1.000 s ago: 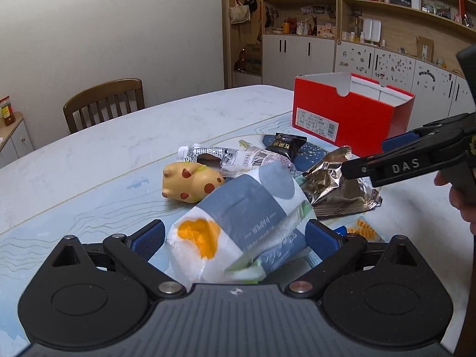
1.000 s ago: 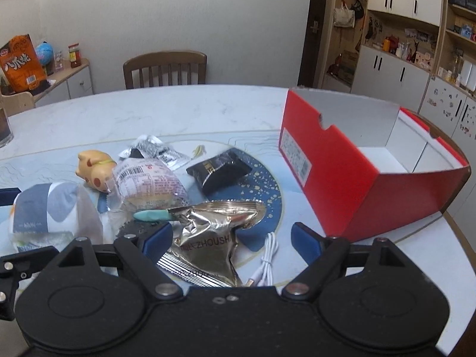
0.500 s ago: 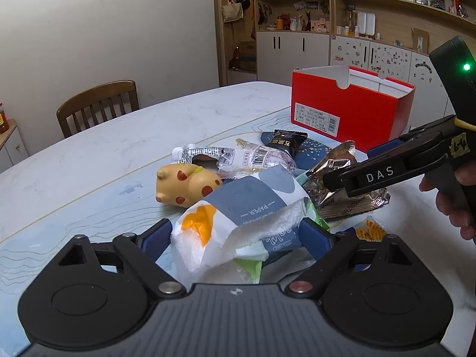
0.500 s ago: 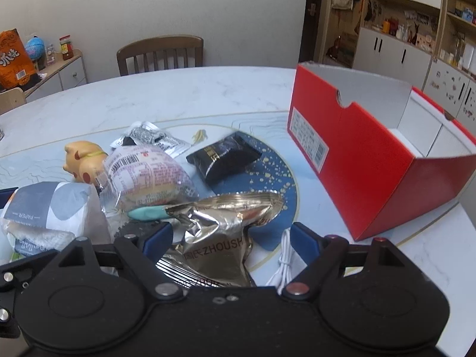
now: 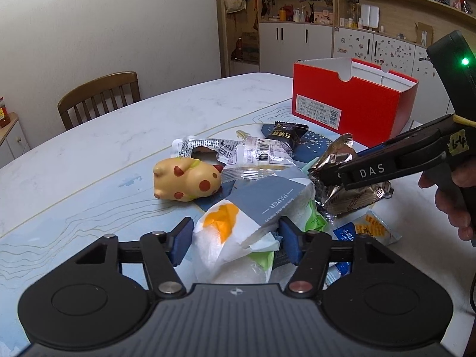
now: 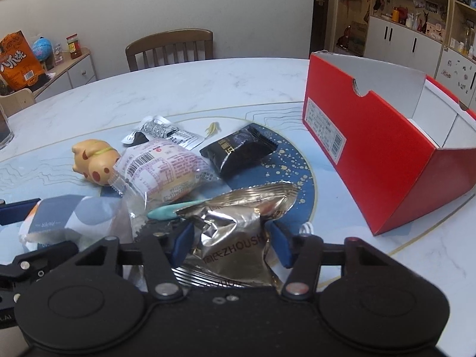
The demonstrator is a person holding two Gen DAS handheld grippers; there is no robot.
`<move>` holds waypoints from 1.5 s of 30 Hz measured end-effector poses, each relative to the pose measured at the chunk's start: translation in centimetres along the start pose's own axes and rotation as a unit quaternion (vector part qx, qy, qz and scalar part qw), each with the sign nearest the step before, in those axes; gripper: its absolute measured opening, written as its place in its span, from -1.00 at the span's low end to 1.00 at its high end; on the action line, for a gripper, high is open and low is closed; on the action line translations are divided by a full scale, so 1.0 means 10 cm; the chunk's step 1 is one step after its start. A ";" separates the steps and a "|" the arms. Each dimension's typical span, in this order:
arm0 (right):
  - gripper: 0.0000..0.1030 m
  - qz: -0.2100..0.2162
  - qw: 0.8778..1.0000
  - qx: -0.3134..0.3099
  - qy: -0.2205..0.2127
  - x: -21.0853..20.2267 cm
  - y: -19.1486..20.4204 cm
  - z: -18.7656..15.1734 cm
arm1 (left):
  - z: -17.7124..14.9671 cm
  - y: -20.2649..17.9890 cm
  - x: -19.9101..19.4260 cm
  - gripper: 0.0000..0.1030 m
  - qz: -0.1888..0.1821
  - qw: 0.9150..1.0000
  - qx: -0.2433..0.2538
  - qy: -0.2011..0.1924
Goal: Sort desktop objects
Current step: 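Close the right tool on the gold foil bag while the left tool grasps the white paper bag, then carry the gold foil bag and white paper bag into the red shoebox with both tools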
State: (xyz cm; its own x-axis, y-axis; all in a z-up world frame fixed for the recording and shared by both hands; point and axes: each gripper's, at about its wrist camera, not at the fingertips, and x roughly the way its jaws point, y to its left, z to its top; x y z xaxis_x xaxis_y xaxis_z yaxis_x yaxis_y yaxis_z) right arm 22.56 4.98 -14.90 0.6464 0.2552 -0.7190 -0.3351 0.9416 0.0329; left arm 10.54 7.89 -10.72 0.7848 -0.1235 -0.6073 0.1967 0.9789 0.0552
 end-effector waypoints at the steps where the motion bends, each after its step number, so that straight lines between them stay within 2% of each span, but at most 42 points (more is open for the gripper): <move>1: -0.08 0.001 1.000 0.000 -0.001 0.00 -0.01 0.00 | 0.00 0.00 -0.01 0.13 0.000 1.000 -0.002 0.001; 8: -0.24 0.006 1.000 -0.003 0.002 -0.03 -0.03 0.03 | 0.03 -0.04 -0.05 0.00 0.000 1.000 -0.013 0.007; 14: -0.31 0.008 1.000 -0.002 -0.003 -0.11 -0.06 0.05 | 0.09 -0.07 -0.14 -0.02 -0.001 1.000 -0.019 -0.001; 27: -0.31 0.022 0.999 0.001 -0.027 -0.39 -0.18 0.17 | 0.28 -0.10 -0.35 -0.02 0.011 0.999 -0.041 -0.019; 45: -0.31 0.053 0.996 -0.013 -0.071 -0.91 -0.47 0.55 | 0.67 -0.27 -0.53 -0.02 0.022 0.997 -0.048 -0.055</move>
State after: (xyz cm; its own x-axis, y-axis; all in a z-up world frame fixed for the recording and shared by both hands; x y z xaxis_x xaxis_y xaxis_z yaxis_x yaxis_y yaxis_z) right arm 22.04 -0.56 -4.67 0.6964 0.3830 -0.6069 -0.4226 0.9024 0.0845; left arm 9.76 4.77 -2.29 0.8526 -0.0921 -0.5145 0.1080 0.9941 0.0011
